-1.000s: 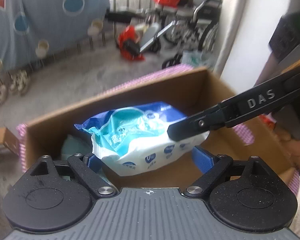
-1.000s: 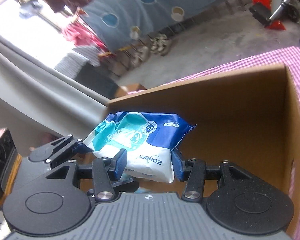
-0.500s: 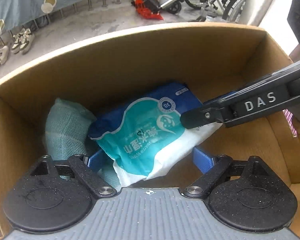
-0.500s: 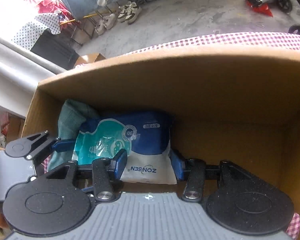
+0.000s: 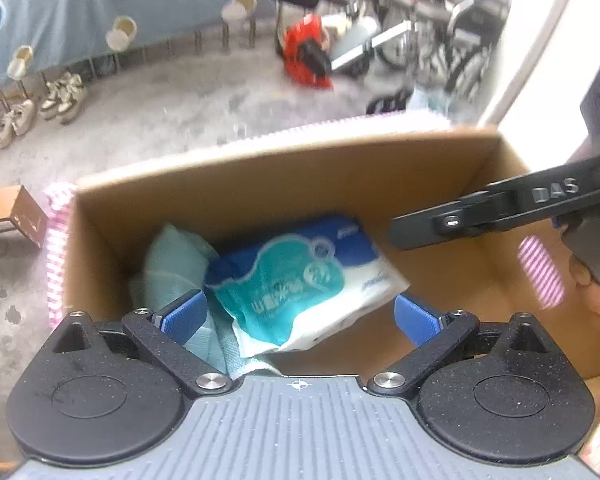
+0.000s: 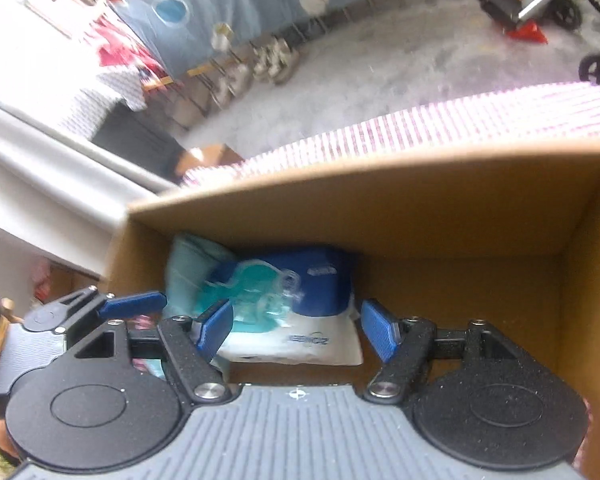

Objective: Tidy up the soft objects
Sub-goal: 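Lower the wet-wipe pack onto the towel and open the right gripper, then reach the right gripper to the bagged blue face masks and close on them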

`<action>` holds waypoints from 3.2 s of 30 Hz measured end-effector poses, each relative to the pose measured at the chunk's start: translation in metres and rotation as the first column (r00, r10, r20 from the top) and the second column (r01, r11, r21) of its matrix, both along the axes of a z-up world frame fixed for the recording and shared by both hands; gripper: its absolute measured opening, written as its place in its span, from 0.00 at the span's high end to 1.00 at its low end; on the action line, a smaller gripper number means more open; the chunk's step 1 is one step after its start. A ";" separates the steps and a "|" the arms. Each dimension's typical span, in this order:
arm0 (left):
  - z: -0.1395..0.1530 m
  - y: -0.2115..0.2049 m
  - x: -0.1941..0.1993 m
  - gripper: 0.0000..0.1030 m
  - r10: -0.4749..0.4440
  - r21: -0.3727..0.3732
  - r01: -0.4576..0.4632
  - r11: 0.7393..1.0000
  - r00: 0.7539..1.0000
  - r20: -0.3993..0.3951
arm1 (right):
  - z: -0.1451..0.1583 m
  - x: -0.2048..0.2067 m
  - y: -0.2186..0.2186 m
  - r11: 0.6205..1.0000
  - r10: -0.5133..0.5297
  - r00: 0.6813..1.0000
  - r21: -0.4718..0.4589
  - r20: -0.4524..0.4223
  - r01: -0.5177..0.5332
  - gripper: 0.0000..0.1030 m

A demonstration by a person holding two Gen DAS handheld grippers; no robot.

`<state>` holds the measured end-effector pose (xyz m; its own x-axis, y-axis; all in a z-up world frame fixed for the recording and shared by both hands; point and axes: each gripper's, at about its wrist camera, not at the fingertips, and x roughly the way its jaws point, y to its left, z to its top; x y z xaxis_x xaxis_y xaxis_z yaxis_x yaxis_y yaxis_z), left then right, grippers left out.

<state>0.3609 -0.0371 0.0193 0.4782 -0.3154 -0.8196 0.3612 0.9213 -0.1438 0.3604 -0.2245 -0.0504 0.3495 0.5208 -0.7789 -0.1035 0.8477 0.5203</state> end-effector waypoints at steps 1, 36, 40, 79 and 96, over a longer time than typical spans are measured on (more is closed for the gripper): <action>0.010 0.006 -0.007 0.02 0.009 -0.024 -0.009 1.000 1.000 0.020 | 0.009 -0.005 -0.005 1.000 -0.006 1.000 0.021 0.017 0.006 0.27; 0.022 0.114 -0.269 0.00 0.149 -0.375 -0.087 0.923 0.978 0.142 | 0.079 -0.315 -0.027 0.950 -0.066 0.968 0.312 0.241 -0.013 0.07; -0.018 0.113 -0.282 0.00 0.155 -0.366 -0.126 0.922 0.987 0.050 | 0.012 -0.327 -0.012 0.926 -0.065 0.998 0.374 -0.002 0.061 0.17; -0.077 0.149 -0.248 0.63 0.259 -0.470 -0.331 0.819 0.942 -0.213 | -0.091 -0.323 0.007 0.846 -0.252 0.926 0.401 -0.282 0.352 0.63; -0.075 0.196 -0.273 0.87 0.368 -0.386 -0.418 0.822 0.908 -0.200 | -0.080 -0.324 0.016 0.889 -0.186 0.946 0.364 -0.265 0.277 0.40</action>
